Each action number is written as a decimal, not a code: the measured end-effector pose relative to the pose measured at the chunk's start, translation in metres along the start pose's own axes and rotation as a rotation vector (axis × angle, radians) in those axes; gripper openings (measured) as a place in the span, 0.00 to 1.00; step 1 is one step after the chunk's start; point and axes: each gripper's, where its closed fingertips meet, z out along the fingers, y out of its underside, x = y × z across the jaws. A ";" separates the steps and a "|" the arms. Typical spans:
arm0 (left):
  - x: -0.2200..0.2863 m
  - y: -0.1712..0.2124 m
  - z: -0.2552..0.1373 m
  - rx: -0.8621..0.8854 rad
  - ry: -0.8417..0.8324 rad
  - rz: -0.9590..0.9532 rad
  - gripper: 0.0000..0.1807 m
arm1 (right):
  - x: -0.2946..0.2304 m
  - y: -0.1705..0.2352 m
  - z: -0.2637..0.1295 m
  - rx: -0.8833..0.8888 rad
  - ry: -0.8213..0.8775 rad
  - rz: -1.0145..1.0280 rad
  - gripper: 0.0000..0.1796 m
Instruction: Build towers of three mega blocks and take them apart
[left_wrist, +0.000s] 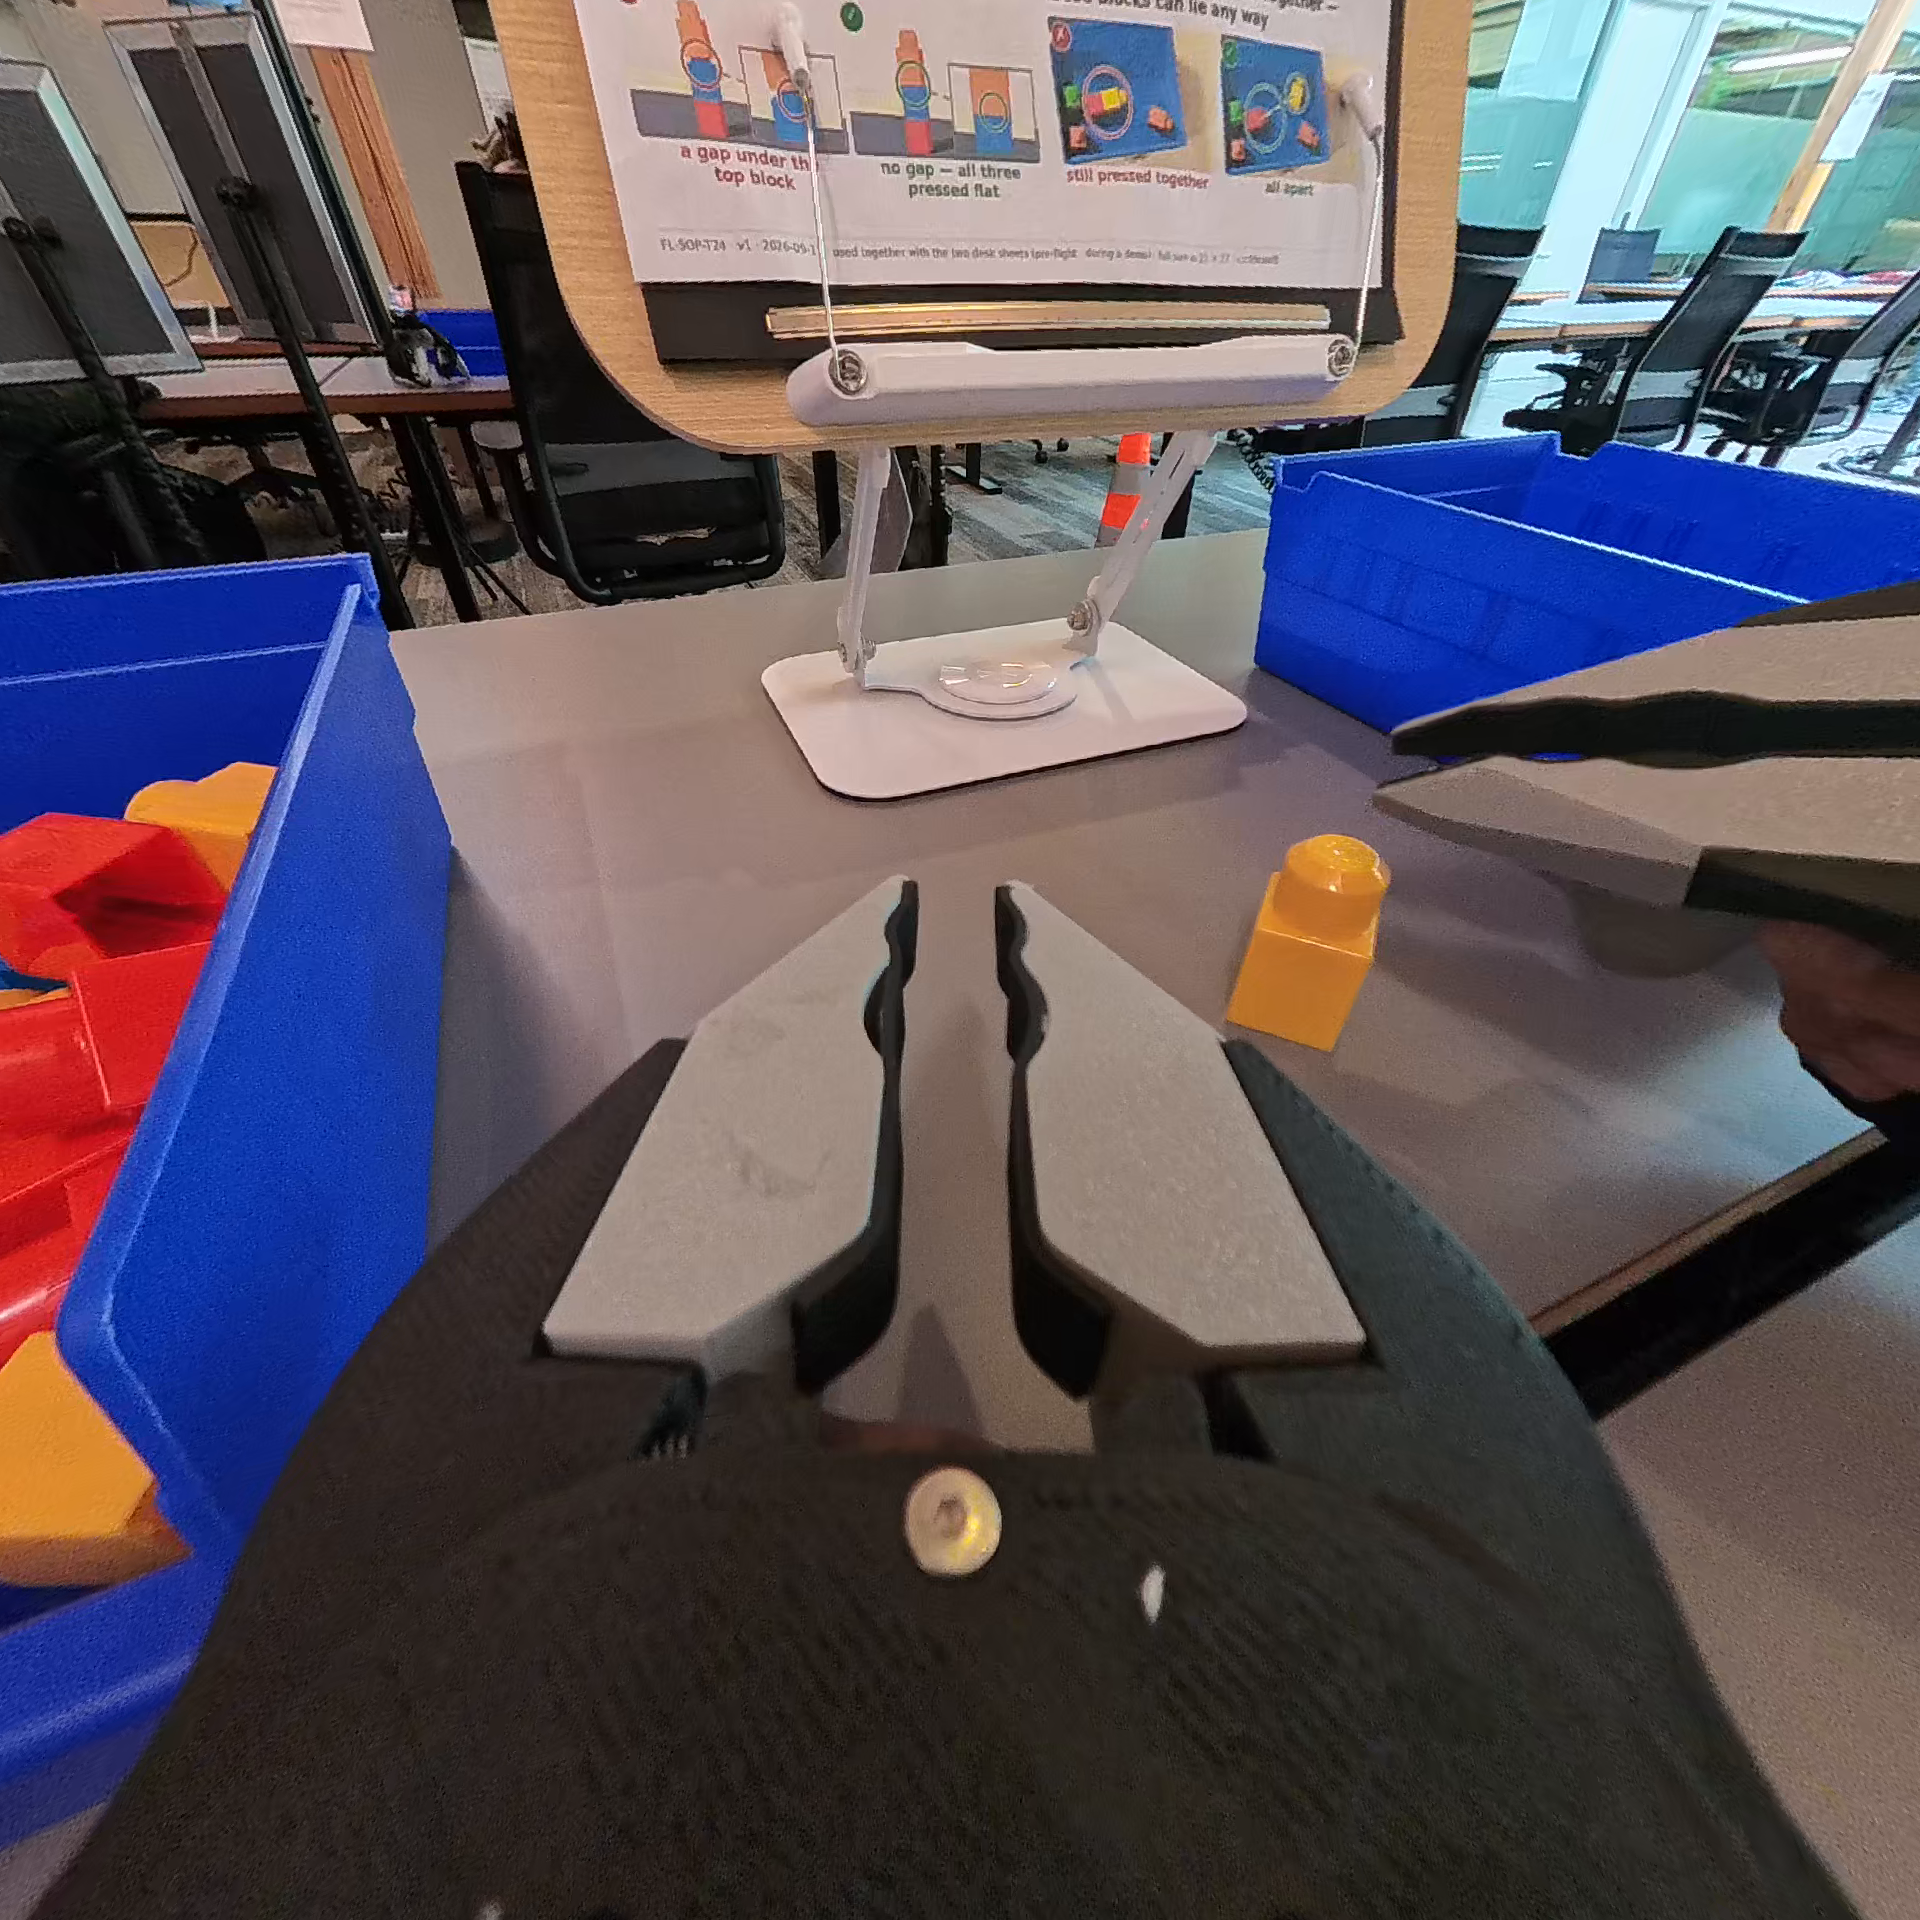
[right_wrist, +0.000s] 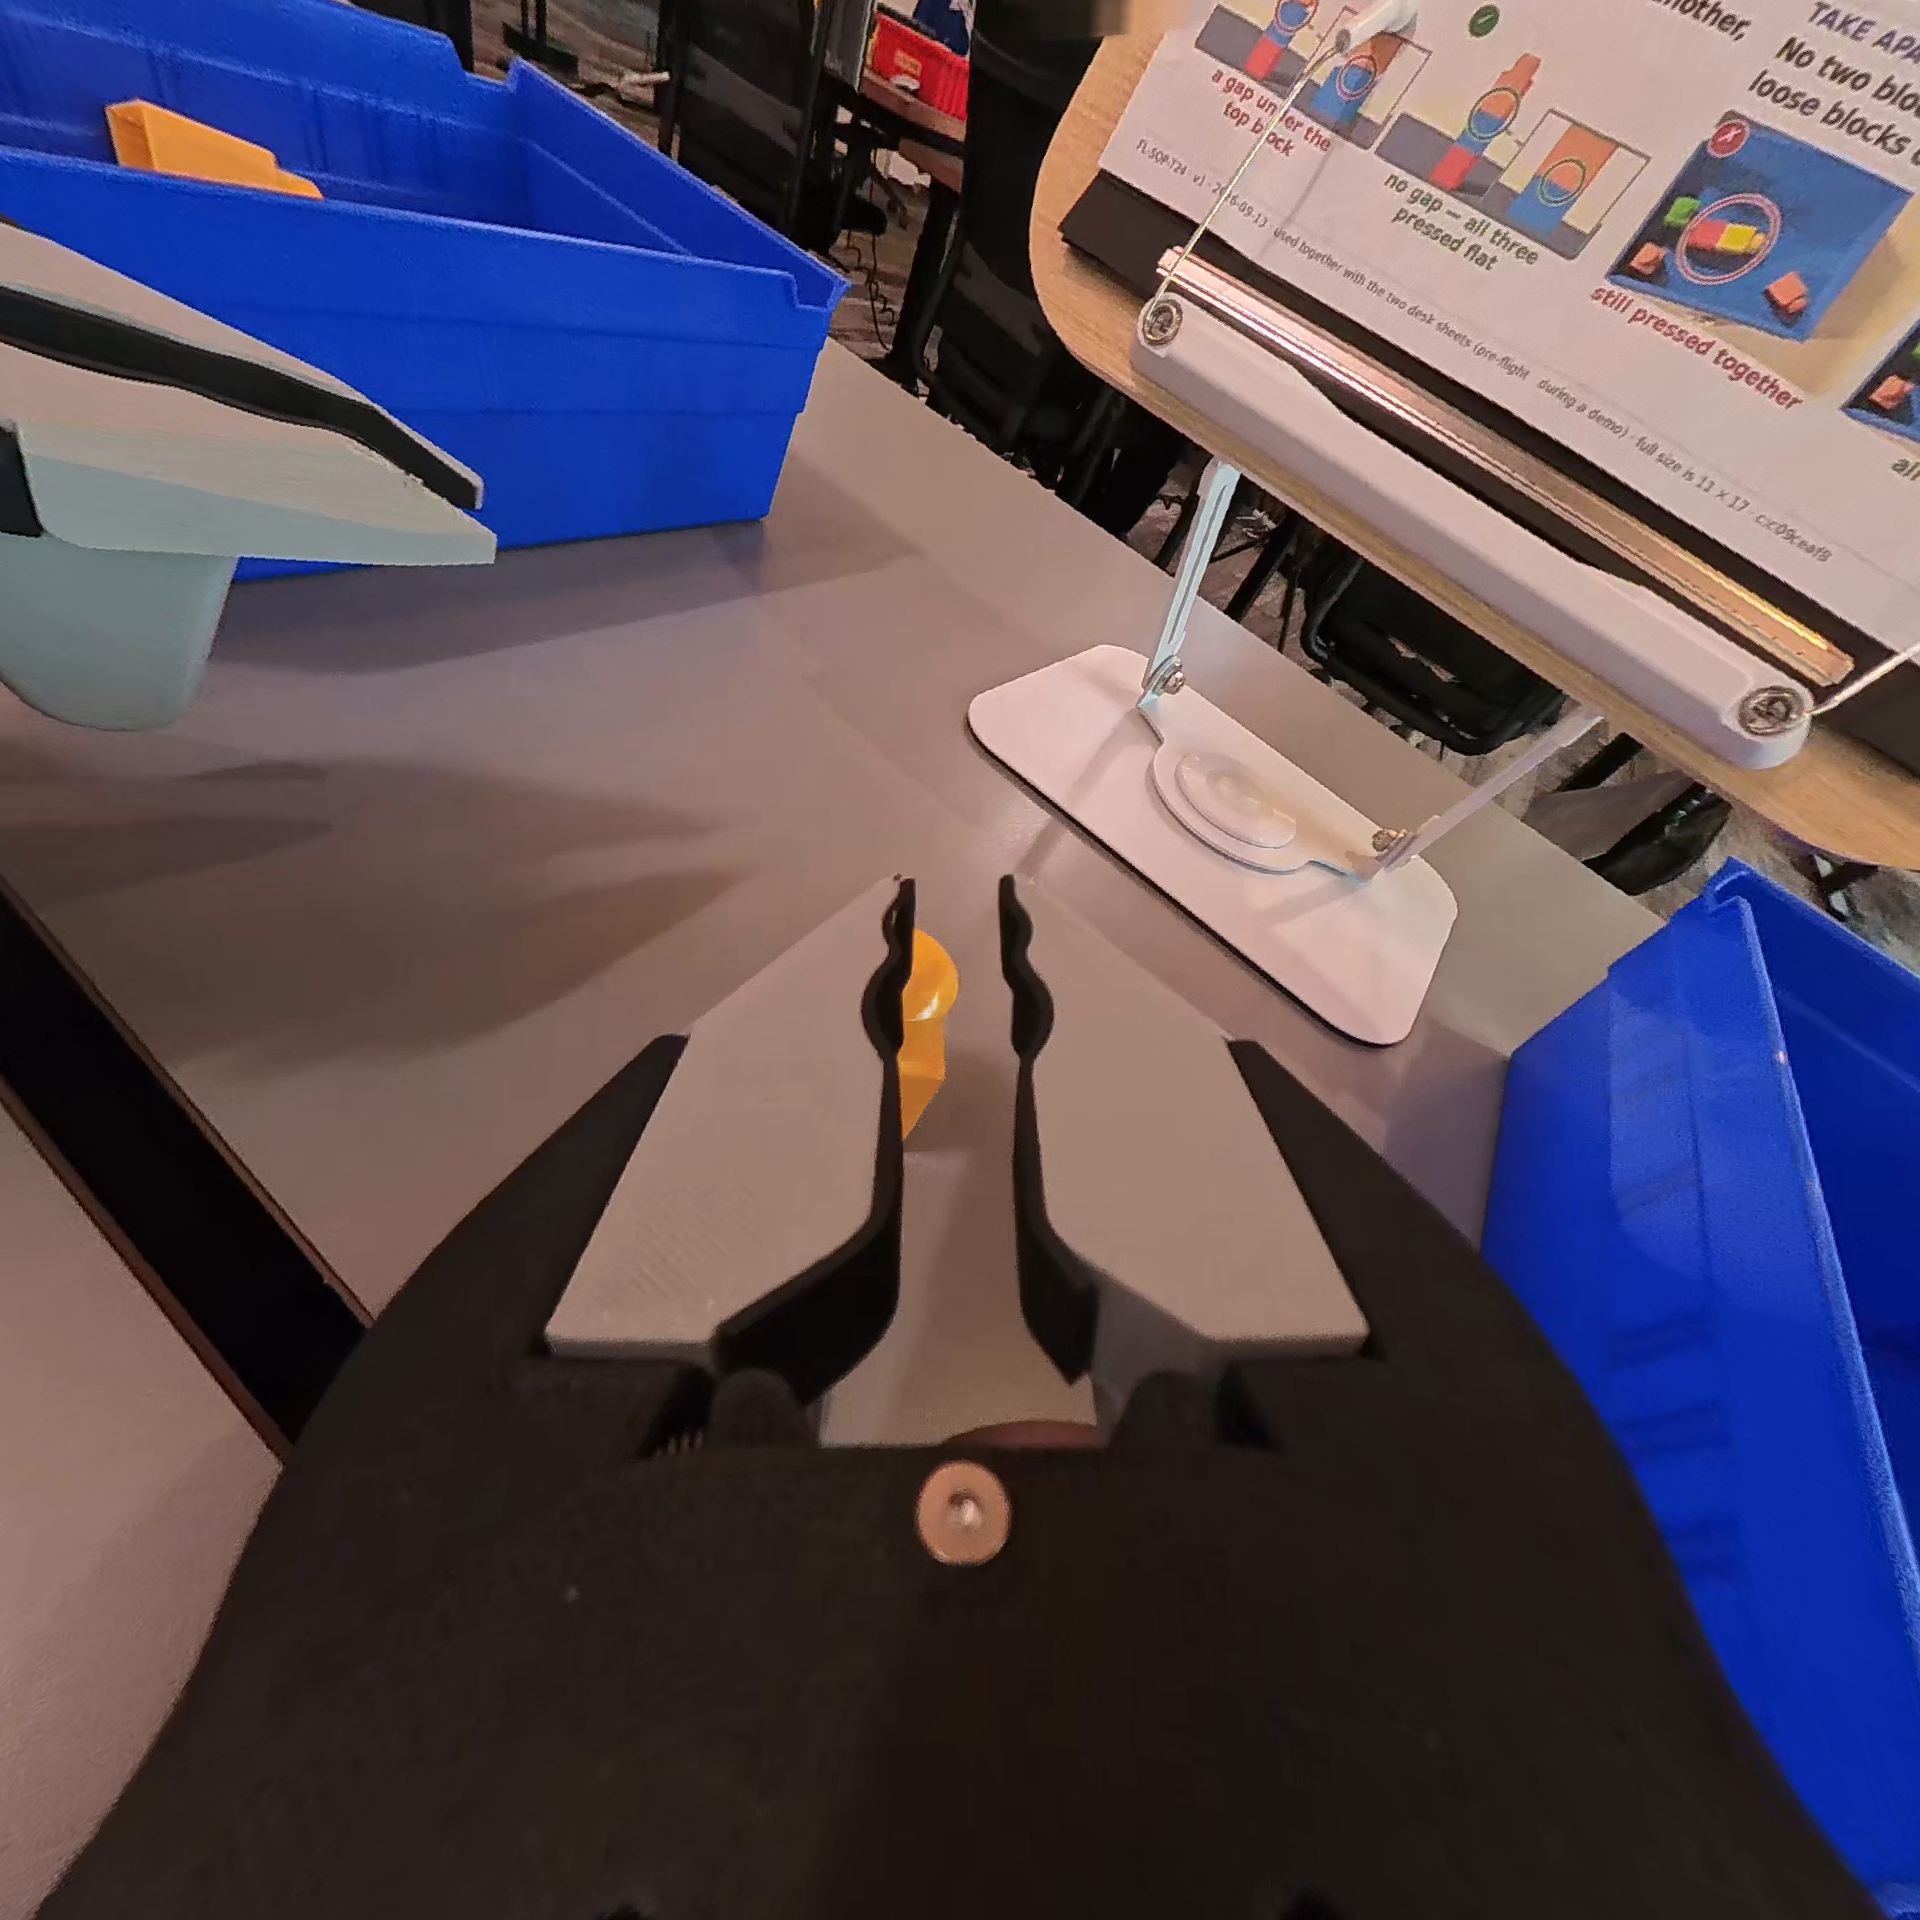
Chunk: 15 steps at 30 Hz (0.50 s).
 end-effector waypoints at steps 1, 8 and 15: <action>0.000 0.000 0.000 0.003 -0.001 0.001 0.07 | 0.001 0.000 -0.001 0.001 0.006 0.005 0.07; -0.001 -0.004 -0.005 0.034 -0.018 0.009 0.07 | 0.009 0.002 -0.004 0.018 0.031 0.028 0.07; 0.001 -0.008 -0.009 0.066 -0.015 0.024 0.06 | 0.009 0.004 -0.005 0.036 0.032 0.028 0.07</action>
